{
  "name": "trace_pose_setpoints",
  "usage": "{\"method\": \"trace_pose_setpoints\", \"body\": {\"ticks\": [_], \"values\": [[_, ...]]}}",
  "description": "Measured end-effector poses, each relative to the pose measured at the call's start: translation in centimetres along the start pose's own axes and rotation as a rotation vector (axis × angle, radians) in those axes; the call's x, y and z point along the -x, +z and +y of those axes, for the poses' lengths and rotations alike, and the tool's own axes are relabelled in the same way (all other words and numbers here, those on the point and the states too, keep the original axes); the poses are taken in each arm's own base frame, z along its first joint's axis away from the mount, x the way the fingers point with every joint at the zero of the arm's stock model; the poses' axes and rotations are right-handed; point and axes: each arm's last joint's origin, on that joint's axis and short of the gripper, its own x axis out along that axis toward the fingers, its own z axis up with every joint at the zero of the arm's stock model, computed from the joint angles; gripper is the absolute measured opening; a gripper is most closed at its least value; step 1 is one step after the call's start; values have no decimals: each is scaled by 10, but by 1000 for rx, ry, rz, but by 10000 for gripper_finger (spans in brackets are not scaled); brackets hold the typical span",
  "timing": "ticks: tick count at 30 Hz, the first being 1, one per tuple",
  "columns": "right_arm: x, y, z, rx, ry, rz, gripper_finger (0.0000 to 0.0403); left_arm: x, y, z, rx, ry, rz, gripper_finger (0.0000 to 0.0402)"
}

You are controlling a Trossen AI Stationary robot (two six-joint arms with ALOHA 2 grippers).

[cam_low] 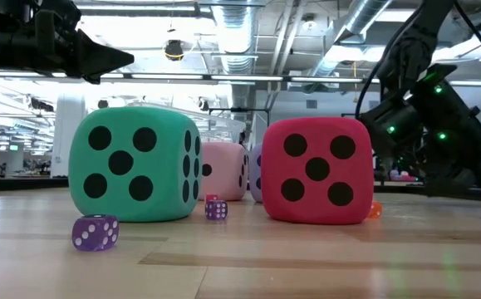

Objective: Pick & Place Dice
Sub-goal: Put the small green dice into the transparent container

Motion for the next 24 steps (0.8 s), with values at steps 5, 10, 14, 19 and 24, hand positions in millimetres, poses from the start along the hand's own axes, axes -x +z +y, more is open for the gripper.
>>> {"method": "trace_pose_setpoints", "body": {"ticks": [5,10,14,19,24], "values": [[0,2,-1,3,19,57,0,0,0,0,0,0,0,3],[0,2,-2,15,27,83,0,0,0,0,0,0,0,3],[0,2,-2,10,26,81,0,0,0,0,0,1,0,3],[0,3,-2,-8,23,73,0,0,0,0,0,0,0,3],[-6,7,0,-36,-23,63,0,0,0,0,0,0,0,3]]}}
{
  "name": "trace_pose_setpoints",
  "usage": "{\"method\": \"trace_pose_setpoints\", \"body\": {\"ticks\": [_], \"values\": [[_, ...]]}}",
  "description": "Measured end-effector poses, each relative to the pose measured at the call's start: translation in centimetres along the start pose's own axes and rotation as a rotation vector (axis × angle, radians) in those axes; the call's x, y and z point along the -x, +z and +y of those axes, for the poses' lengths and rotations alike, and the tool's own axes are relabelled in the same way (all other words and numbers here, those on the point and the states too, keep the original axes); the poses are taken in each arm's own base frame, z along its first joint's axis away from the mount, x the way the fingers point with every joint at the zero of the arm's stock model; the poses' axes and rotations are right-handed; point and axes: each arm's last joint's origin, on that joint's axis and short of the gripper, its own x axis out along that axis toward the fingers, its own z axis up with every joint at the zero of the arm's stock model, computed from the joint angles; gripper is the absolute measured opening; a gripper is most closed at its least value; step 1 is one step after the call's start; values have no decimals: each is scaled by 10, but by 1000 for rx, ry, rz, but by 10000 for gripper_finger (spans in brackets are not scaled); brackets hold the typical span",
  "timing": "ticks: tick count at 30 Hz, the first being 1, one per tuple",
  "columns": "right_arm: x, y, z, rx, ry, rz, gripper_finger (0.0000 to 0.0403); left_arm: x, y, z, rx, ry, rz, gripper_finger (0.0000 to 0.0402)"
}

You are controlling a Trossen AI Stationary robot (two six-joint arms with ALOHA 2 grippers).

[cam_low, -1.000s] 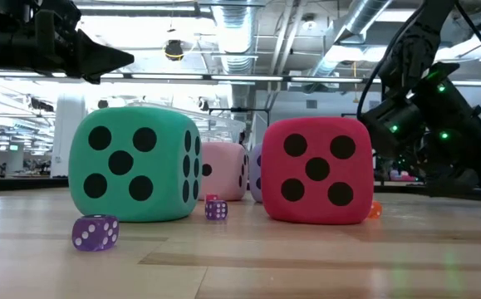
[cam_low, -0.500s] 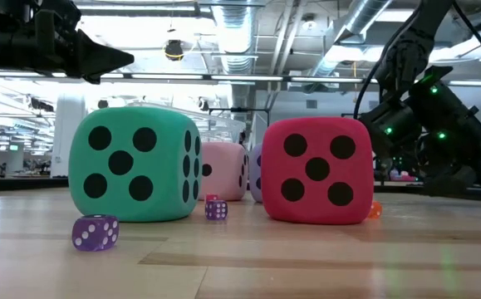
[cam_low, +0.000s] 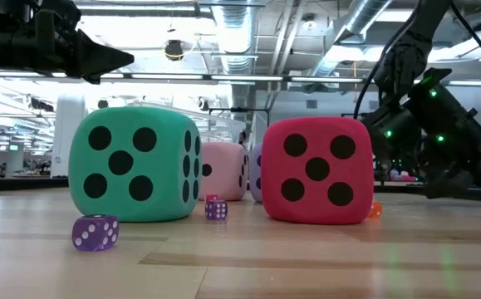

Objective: Pick & Place Dice
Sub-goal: Put the small green dice into the transparent container

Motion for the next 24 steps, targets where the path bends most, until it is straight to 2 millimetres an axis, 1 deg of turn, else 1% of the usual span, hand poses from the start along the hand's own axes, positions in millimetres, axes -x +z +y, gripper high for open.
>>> {"method": "trace_pose_setpoints", "body": {"ticks": [2,5,7,10,16,20,22,24], "values": [[-5,2,2,-6,-54,-20,0,0,0,0,0,0,0,3],[-7,3,5,-4,-137,-179,0,0,0,0,0,0,0,3],[-4,3,7,-15,-151,-245,0,0,0,0,0,0,-1,3],[7,3,9,-41,-108,-282,0,0,0,0,-1,0,-1,3],[43,-2,4,-44,13,-327,0,0,0,0,-3,1,-4,3],[63,0,-8,-50,103,-343,0,0,0,0,-3,0,-3,3],[67,2,-17,-54,137,-335,0,0,0,0,-3,1,-2,3],[67,6,-25,-52,160,-315,0,0,0,0,-3,0,-2,3]]}}
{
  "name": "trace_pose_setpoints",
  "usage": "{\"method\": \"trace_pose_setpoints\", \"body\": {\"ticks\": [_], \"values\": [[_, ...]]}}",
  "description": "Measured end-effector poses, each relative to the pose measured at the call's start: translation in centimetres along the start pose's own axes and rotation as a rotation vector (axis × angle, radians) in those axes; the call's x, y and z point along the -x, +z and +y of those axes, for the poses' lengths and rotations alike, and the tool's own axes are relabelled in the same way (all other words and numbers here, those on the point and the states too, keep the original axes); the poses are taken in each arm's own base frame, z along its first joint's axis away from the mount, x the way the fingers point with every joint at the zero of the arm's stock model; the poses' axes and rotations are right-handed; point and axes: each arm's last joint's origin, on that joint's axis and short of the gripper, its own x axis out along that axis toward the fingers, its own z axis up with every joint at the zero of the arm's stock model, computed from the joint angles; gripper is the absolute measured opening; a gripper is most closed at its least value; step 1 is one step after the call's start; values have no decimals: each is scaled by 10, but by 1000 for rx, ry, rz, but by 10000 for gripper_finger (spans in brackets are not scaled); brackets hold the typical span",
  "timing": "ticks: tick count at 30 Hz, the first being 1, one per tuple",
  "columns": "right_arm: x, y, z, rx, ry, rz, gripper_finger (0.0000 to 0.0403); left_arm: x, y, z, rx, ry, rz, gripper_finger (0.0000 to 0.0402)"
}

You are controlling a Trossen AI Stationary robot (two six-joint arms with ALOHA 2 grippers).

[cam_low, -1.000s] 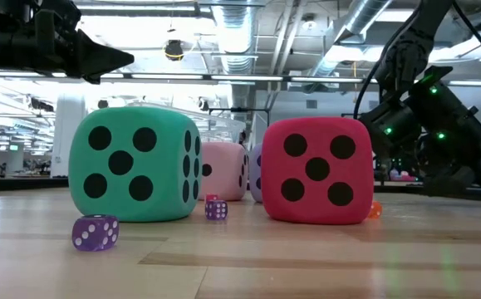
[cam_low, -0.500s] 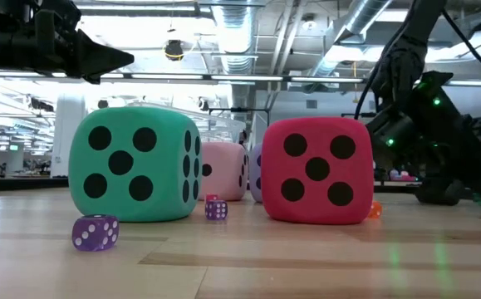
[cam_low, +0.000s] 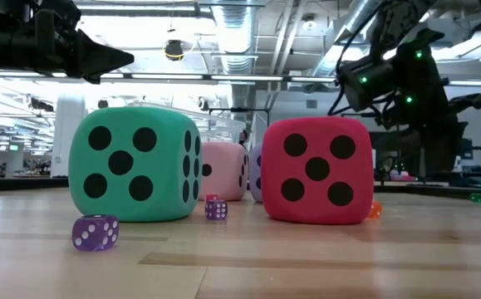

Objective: Pick & Place Dice
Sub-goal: Put the small green dice into the transparent container

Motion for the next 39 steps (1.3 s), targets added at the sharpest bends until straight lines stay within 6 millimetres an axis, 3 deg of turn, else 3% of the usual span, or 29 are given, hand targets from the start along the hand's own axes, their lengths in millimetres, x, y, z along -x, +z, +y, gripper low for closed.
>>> {"method": "trace_pose_setpoints", "body": {"ticks": [14,20,29,39], "values": [[-14,37,-49,51,138,210,0,0,0,0,3,0,1,3],[-39,36,-53,85,106,284,0,0,0,0,3,0,0,3],[-44,44,-61,54,31,248,0,0,1,0,4,1,-5,3],[-59,57,-67,-47,68,282,0,0,1,0,30,1,-5,3]]}}
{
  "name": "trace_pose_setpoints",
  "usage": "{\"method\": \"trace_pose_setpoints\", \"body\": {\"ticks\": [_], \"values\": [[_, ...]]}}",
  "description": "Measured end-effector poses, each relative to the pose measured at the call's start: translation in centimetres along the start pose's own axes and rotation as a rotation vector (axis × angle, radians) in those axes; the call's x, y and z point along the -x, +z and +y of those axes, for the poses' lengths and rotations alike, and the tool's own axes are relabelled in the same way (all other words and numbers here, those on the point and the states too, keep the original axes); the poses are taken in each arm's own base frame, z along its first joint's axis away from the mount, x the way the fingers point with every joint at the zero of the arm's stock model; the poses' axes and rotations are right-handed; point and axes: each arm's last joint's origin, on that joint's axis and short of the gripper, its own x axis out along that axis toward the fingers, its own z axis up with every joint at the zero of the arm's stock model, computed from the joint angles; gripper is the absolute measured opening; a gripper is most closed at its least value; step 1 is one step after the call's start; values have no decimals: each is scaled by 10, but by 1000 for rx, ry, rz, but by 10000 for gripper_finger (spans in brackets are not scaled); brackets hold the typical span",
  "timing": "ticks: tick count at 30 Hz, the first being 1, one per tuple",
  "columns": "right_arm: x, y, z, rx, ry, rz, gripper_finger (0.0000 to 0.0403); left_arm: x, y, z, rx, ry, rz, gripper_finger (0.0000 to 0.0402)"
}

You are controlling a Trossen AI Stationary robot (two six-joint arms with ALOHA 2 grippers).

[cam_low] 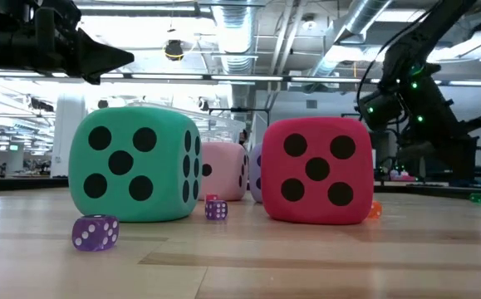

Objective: Pick & Place Dice
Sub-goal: Put the small green dice into the transparent container

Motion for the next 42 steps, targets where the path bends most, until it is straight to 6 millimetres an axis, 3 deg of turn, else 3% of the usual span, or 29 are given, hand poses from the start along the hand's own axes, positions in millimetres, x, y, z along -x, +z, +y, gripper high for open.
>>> {"method": "trace_pose_setpoints", "body": {"ticks": [6,16,20,23,28,36,42], "values": [[-25,-2,2,2,-46,65,0,0,0,0,0,0,0,3],[-31,-2,6,10,8,41,0,0,0,0,0,0,0,3],[-23,-5,15,99,163,18,0,0,0,0,0,0,0,3],[-2,-2,28,131,329,-94,0,0,0,0,0,0,0,3],[15,-11,30,168,478,-112,0,0,0,0,0,0,0,3],[10,-28,8,31,146,-44,0,0,0,0,0,0,0,3],[6,-23,14,15,115,-63,0,0,0,0,0,0,0,3]]}}
